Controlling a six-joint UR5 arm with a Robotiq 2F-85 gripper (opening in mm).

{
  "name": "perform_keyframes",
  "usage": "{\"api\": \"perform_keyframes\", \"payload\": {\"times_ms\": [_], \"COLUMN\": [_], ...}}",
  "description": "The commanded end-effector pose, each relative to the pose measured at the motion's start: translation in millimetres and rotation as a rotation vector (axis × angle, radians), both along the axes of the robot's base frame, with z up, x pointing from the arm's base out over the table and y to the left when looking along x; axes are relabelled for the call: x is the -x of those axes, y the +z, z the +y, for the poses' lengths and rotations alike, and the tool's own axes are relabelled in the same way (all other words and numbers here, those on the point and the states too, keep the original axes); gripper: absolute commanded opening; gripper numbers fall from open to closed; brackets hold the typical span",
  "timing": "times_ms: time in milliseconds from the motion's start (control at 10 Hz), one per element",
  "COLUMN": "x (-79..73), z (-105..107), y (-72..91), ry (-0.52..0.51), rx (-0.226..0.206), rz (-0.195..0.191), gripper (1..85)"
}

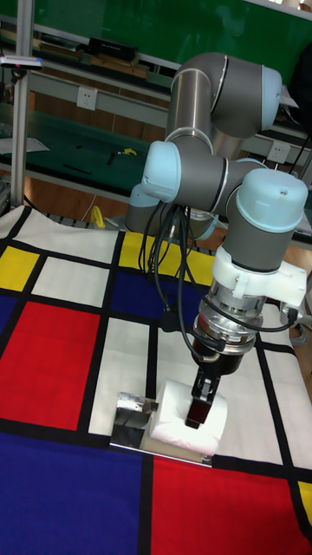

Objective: Put the toilet paper on its holder

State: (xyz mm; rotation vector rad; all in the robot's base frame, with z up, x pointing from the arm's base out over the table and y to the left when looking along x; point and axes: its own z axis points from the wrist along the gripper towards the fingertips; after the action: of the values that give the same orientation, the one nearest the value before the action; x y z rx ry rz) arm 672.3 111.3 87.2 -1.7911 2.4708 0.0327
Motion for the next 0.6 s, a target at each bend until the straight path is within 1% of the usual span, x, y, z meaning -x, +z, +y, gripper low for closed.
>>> {"api": "perform_keyframes", "payload": {"times_ms": [0,200,300,500], "x": [1.4,1.0,0.6,0.0], "z": [4.0,7.4,7.5,8.0], "y": [1.6,1.2,0.8,0.2], "ry": [-0.005,-0.007,-0.01,-0.01], "rx": [-0.018,-0.036,-0.034,-0.034], "rz": [0.01,0.014,0.014,0.014], "gripper": [53.7,60.7,63.0,63.7]}}
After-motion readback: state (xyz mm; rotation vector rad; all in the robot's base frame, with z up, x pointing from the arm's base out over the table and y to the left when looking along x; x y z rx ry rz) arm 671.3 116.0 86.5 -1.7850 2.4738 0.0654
